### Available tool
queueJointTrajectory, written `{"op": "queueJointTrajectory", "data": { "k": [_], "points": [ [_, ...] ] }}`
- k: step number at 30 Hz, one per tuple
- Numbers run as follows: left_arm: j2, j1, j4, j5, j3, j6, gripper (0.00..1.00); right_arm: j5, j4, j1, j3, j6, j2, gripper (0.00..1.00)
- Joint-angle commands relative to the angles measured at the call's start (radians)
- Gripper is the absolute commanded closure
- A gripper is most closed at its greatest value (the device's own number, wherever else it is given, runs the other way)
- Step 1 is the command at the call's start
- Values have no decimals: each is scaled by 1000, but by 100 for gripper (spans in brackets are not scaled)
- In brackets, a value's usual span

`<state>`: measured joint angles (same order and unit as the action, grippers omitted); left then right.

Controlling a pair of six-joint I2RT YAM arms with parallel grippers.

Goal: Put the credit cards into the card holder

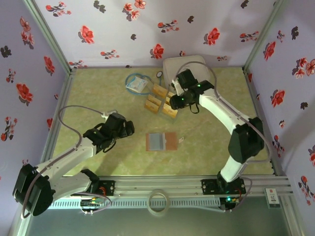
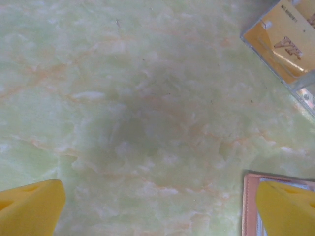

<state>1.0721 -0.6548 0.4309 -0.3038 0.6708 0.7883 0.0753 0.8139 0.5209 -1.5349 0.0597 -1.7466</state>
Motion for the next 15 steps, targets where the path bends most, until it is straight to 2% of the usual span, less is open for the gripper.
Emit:
{"op": "queueJointTrajectory", "data": {
  "k": [1, 6, 15],
  "points": [
    [23, 20, 15, 66, 29, -47, 0, -35, 75, 22, -50, -38, -57, 58],
    [26, 24, -37, 98, -2, -64, 0, -128, 93, 57, -106, -69, -139, 64],
    [31, 37, -72, 121, -30, -75, 0, -260, 131, 100, -214, -131, -263, 67]
  ]
}}
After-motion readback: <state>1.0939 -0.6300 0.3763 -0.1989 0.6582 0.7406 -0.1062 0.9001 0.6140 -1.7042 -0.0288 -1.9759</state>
